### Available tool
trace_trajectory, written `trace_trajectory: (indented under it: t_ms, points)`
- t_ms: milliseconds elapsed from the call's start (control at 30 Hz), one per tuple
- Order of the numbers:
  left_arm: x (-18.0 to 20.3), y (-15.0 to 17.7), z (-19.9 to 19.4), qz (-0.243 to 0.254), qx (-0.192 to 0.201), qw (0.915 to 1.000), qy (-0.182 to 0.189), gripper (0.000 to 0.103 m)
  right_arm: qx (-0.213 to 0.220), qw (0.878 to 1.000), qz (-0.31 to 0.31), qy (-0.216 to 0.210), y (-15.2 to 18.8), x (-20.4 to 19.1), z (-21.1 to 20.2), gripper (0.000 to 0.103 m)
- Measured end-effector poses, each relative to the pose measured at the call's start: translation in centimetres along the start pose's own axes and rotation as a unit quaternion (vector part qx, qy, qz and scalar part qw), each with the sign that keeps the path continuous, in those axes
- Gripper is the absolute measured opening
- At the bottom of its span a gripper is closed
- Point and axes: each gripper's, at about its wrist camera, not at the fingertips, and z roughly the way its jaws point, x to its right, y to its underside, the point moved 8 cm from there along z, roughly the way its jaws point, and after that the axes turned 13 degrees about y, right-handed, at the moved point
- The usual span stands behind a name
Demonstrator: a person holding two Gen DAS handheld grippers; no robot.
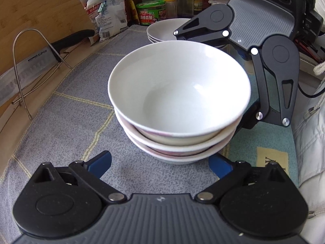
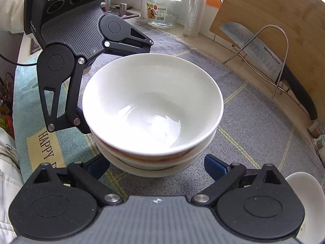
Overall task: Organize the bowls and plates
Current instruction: 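Lift the bowl stack off the towel with both tools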
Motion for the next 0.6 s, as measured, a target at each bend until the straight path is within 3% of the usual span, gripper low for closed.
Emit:
trace_trajectory:
  t_ms: [300, 600]
  points:
    - [-0.03, -0.46, 0.25, 0.014, -0.007, 0.9991, 0.04, 0.09, -0.006, 1.0, -0.018, -0.012, -0.21, -0.33, -0.2, 0.089]
    - [0.53, -0.47, -0.21, 0.029, 0.005, 0.9983, 0.05, 0.081, -0.016, 0.999, -0.026, -0.016, -0.17, -0.44, -0.31, 0.087]
